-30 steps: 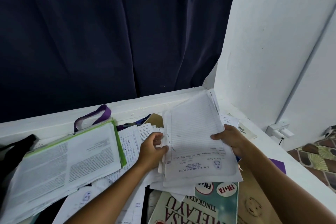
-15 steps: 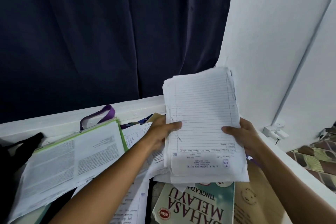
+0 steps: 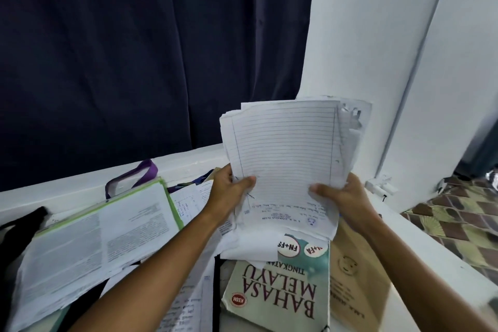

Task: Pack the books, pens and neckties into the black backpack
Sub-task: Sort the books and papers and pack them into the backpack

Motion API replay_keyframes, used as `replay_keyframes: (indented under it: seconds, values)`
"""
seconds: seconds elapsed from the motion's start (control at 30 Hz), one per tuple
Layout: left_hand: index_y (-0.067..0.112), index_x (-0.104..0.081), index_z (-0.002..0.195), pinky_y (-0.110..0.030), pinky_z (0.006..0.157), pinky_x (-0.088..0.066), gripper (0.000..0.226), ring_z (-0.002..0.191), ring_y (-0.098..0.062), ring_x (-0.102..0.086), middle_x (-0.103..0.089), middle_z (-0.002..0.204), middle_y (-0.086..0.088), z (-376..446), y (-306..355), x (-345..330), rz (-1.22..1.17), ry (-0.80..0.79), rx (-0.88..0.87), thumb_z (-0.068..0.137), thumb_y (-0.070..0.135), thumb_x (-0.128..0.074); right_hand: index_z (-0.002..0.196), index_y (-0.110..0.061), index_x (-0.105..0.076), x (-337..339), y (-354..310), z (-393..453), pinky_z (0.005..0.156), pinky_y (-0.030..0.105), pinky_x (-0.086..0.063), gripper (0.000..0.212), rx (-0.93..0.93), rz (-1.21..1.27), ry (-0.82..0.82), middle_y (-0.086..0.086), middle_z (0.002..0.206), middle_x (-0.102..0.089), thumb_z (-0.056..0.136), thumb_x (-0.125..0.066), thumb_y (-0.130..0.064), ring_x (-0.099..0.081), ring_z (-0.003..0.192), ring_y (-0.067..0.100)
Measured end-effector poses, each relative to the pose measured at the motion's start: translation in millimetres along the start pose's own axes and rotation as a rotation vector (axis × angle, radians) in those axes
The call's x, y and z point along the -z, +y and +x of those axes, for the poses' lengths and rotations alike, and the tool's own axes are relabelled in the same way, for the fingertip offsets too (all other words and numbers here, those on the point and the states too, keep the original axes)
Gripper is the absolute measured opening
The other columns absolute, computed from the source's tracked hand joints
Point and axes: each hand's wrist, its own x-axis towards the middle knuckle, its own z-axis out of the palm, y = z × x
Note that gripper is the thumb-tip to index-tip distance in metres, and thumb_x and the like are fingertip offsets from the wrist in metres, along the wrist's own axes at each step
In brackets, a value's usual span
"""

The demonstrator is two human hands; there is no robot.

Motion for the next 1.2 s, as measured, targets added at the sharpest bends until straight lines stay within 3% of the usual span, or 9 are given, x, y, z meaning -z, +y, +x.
replay_keyframes:
  seconds: [0.2, 0.33, 0.4, 0.5, 0.63, 0.87, 0.97, 1.13, 1.2]
  values:
    - [0.012, -0.066, 0.105, -0.018, 0.070, -0.055, 0.030, 0.087, -0.008, -0.072, -0.075, 0.096, 0.005, 3.5, 13.3, -3.0, -0.054, -0.006, 0.027, 0.079, 0.005, -0.078, 0.115, -0.002, -0.054, 1.0, -13.0, 0.7, 0.069, 0.035, -0.059, 0.049, 0.105, 0.104, 0.103, 0.010, 0.103, -0.070, 0.071, -0.075, -0.004, -0.071, 0.092, 0.026]
    - [0.017, -0.065, 0.106, -0.036, 0.090, -0.056, 0.035, 0.100, -0.018, -0.069, -0.073, 0.105, -0.002, -0.9, 4.9, -0.8, 0.057, -0.061, 0.065, 0.076, 0.008, -0.080, 0.100, -0.002, -0.065, -0.4, -2.9, -7.7, 0.075, 0.050, -0.059, 0.074, -0.055, -0.039, 0.058, 0.012, 0.096, -0.074, 0.049, -0.091, -0.050, -0.072, 0.090, 0.033]
    - [0.022, -0.061, 0.098, -0.038, 0.096, -0.053, 0.029, 0.101, -0.017, -0.068, -0.071, 0.104, 0.001, -8.0, 0.2, -2.8, 0.083, -0.096, 0.070, 0.081, 0.003, -0.074, 0.102, -0.003, -0.065, -2.3, 6.7, -14.1, 0.079, 0.058, -0.057, 0.080, -0.108, -0.050, 0.036, 0.015, 0.098, -0.073, 0.046, -0.091, -0.054, -0.071, 0.091, 0.035]
    - [0.025, -0.057, 0.089, -0.030, 0.089, -0.051, 0.024, 0.089, -0.008, -0.065, -0.067, 0.096, 0.004, -9.3, 4.4, -7.5, 0.105, -0.080, 0.069, 0.086, 0.005, -0.069, 0.097, -0.006, -0.064, -7.7, 0.5, -12.1, 0.076, 0.054, -0.059, 0.047, -0.100, -0.153, 0.083, 0.011, 0.088, -0.073, 0.067, -0.086, -0.035, -0.072, 0.082, 0.029]
    - [0.020, -0.068, 0.101, -0.034, 0.090, -0.054, 0.021, 0.102, -0.021, -0.070, -0.073, 0.106, -0.004, 2.5, 5.2, -3.1, 0.063, -0.023, 0.067, 0.085, 0.009, -0.073, 0.099, -0.005, -0.065, -11.0, -18.2, -2.0, 0.064, 0.031, -0.060, 0.025, -0.114, -0.238, 0.067, 0.002, 0.085, -0.075, 0.084, -0.074, -0.024, -0.073, 0.072, 0.015]
    - [0.012, -0.065, 0.120, -0.048, 0.097, -0.052, 0.041, 0.107, -0.025, -0.068, -0.074, 0.111, -0.005, -33.9, -42.2, 6.0, -0.062, -0.059, 0.251, 0.081, 0.008, -0.077, 0.098, -0.007, -0.064, -20.1, 12.6, -39.1, 0.072, 0.037, -0.061, 0.016, -0.203, -0.175, -0.023, 0.005, 0.089, -0.076, 0.089, -0.067, -0.019, -0.074, 0.081, 0.021]
    - [0.017, -0.068, 0.109, -0.047, 0.096, -0.053, 0.030, 0.101, -0.020, -0.070, -0.075, 0.102, 0.000, -23.8, -35.9, 7.4, 0.005, -0.033, 0.256, 0.082, 0.006, -0.075, 0.093, -0.004, -0.063, -24.3, 10.1, -30.8, 0.073, 0.054, -0.059, 0.019, -0.184, -0.226, 0.002, 0.015, 0.085, -0.074, 0.091, -0.066, -0.022, -0.072, 0.079, 0.035]
    - [0.016, -0.067, 0.114, -0.046, 0.102, -0.049, 0.036, 0.107, -0.023, -0.068, -0.074, 0.110, -0.003, -12.5, -23.4, 35.1, -0.012, -0.078, 0.305, 0.083, 0.000, -0.072, 0.107, 0.005, -0.058, -35.1, 20.5, -7.6, 0.066, 0.068, -0.051, 0.088, -0.174, -0.236, -0.057, 0.039, 0.101, -0.059, 0.065, -0.073, -0.071, -0.061, 0.083, 0.058]
    - [0.010, -0.062, 0.124, -0.047, 0.103, -0.048, 0.040, 0.110, -0.025, -0.067, -0.071, 0.116, -0.006, -21.2, -24.1, 53.0, -0.074, -0.037, 0.327, 0.086, 0.001, -0.069, 0.104, -0.007, -0.065, -53.4, 20.6, -6.9, 0.074, 0.068, -0.051, 0.060, -0.199, -0.195, -0.080, 0.028, 0.100, -0.068, 0.073, -0.076, -0.057, -0.063, 0.093, 0.053]
